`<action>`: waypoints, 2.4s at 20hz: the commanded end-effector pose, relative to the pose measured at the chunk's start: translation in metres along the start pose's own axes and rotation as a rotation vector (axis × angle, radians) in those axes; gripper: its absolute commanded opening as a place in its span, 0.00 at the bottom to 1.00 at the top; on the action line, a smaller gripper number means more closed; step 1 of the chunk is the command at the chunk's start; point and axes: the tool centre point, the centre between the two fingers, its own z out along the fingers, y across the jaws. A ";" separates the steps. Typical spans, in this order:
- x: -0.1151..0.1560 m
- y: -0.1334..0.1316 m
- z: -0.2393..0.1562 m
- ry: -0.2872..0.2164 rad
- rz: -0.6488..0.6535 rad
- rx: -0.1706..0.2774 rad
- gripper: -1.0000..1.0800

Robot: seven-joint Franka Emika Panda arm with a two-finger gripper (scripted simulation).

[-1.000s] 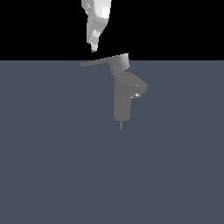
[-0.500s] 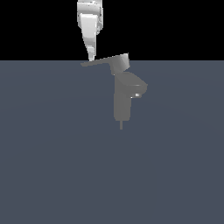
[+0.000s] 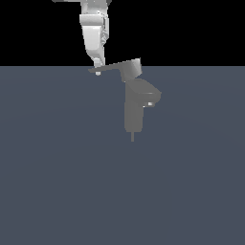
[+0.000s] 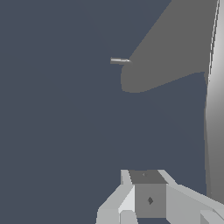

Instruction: Turn on the faucet by rotating a designated handle.

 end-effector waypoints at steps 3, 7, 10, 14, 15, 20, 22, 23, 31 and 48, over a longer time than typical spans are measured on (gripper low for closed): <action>0.000 0.000 0.000 0.001 0.002 0.000 0.00; -0.001 0.009 0.000 0.001 0.002 0.000 0.00; -0.001 0.016 0.000 0.001 0.002 0.000 0.00; -0.001 0.026 0.000 0.001 0.002 0.000 0.00; -0.001 0.028 0.000 0.001 0.002 0.000 0.00; -0.002 0.040 0.000 0.001 0.002 0.000 0.00; -0.002 0.045 0.000 0.001 0.002 0.000 0.00; -0.002 0.048 0.000 0.001 0.002 0.000 0.00; -0.003 0.068 0.000 0.001 0.002 0.001 0.00; 0.003 0.104 0.005 0.006 0.007 -0.005 0.00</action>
